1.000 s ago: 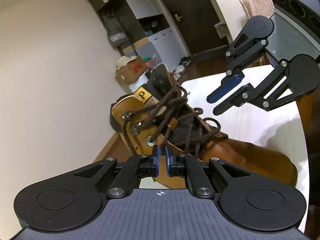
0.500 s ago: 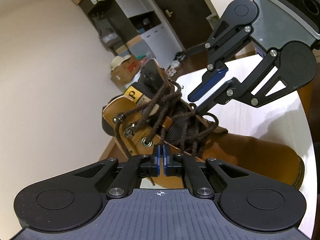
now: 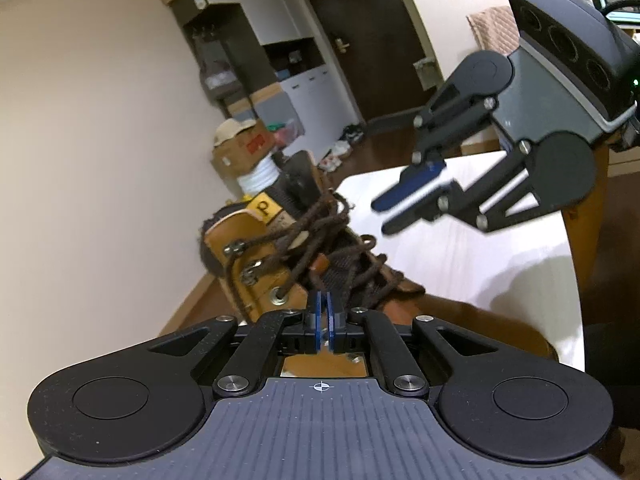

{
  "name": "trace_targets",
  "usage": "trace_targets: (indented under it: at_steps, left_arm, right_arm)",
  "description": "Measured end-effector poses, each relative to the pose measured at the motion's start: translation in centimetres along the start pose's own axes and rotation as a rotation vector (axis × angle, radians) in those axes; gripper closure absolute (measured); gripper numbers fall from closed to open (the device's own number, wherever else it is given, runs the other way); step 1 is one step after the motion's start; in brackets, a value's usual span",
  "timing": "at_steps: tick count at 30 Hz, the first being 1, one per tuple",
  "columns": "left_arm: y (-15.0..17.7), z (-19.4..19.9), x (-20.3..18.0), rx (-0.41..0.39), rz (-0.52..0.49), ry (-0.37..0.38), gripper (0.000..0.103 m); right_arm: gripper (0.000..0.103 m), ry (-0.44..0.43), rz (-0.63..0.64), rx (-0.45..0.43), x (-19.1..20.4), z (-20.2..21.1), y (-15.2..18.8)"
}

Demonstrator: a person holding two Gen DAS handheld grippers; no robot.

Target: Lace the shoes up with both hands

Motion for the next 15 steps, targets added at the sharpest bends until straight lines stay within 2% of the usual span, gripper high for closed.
trace_targets:
  at_steps: [5,10,15]
  left_arm:
    - [-0.2,-0.1,-0.1,-0.017,-0.071,-0.077,0.096]
    - [-0.5,-1.6,-1.2,-0.010,-0.203,-0.110,0.096]
    - [-0.4,-2.8,-1.8,-0.009,-0.263,-0.113,0.095]
  right_arm:
    - [0.090,0.035,0.021,0.011,-0.6,-0.3,-0.2]
    - [0.090,0.035,0.053,0.011,-0.4,-0.2,-0.3]
    - [0.090,-0.003,0.014,0.019,-0.9,-0.3,0.0]
Point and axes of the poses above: each gripper's, at about its wrist camera, not at the fingertips, and z roughly against the way its jaws point, x to its left, y to its underside, the point moved 3 cm from there along -z, roughly the way its jaws point, and after that the axes turned 12 degrees about z, right-handed, at the moved point
